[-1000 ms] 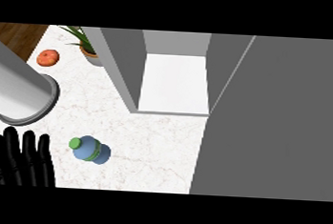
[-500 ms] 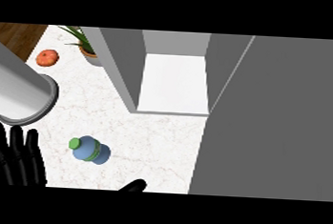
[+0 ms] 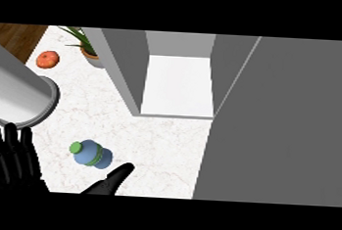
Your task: Pick up the bottled water, place it into the cabinet and close the cabinet
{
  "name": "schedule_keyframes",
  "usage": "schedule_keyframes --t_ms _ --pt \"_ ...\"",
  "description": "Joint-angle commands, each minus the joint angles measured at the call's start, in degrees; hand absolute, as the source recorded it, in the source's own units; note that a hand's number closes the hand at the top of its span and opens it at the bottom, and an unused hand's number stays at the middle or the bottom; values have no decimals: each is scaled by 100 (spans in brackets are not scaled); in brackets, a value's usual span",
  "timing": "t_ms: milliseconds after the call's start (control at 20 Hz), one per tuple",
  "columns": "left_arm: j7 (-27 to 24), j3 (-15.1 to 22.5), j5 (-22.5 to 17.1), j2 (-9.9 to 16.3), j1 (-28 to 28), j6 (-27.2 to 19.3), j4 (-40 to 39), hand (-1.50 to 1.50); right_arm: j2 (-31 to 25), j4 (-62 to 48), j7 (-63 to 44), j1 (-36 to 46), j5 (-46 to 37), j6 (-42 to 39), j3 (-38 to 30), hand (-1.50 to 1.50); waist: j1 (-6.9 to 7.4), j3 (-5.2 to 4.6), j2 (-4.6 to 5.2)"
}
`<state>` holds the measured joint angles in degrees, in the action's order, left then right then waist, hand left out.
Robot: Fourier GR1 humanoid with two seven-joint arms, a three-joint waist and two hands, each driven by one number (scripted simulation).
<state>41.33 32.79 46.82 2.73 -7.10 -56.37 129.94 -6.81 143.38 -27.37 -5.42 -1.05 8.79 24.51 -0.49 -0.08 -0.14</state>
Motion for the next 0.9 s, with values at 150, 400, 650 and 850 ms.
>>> schedule_keyframes --t_ms 150,400,650,850 --pt "-846 -283 -1334 542 -295 -850 -748 -150 -156 866 -389 -83 -455 152 284 -150 -9 -13 -6" --pt "-1514 -796 -2480 755 -47 -950 -1432 -150 -313 906 -638 214 -132 178 -110 -150 -27 -19 10" --pt "-2722 -672 -3485 742 -412 -904 -1764 -150 -260 914 -854 368 -538 425 342 -150 3 -30 -16" --pt "-3637 -892 -4319 556 -555 -677 -2010 -150 -476 930 -678 354 -221 345 -9 -150 22 -22 -16"
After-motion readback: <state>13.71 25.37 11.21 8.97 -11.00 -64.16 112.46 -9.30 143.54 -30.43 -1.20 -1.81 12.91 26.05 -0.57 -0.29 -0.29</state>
